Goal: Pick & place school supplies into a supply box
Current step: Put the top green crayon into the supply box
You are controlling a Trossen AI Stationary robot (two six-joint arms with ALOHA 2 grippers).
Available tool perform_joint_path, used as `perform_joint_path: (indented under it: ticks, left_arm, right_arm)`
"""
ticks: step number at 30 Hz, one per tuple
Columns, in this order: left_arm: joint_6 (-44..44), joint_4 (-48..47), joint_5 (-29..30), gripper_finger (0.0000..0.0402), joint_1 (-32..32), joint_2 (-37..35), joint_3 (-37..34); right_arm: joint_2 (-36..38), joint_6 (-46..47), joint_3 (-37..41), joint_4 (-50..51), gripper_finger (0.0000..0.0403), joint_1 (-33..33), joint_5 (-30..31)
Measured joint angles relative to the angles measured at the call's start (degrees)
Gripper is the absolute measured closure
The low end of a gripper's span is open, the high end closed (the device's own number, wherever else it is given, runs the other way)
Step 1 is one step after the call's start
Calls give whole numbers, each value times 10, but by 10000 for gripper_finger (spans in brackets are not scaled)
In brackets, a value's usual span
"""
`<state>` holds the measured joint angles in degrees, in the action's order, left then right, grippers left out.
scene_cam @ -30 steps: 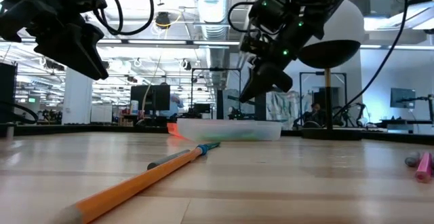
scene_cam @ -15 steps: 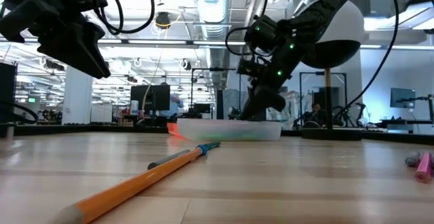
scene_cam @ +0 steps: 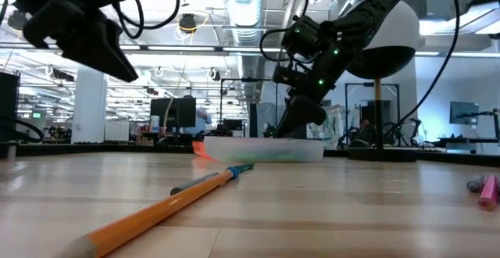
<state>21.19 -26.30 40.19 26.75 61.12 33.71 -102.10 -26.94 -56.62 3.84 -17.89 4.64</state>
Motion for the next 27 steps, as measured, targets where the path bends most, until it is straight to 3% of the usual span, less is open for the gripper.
perform_joint_path:
  ticks: [3,8,13,15,19,27]
  left_arm:
    - [-30,27,-12,255,-10,0,0]
    - [-55,84,-90,255,-50,0,0]
    - [-90,152,-38,255,-83,9,0]
    - [-88,171,-45,255,-96,20,0]
    - [-74,216,-109,255,-127,64,0]
    - [-49,306,-182,255,-185,181,3]
  right_arm:
    - [2,4,0,-2,277,4,0]
    - [23,6,0,3,273,17,1]
    - [70,6,0,19,287,43,1]
    - [92,6,0,32,292,57,1]
    - [135,13,0,72,299,87,0]
    - [200,31,0,127,301,155,1]
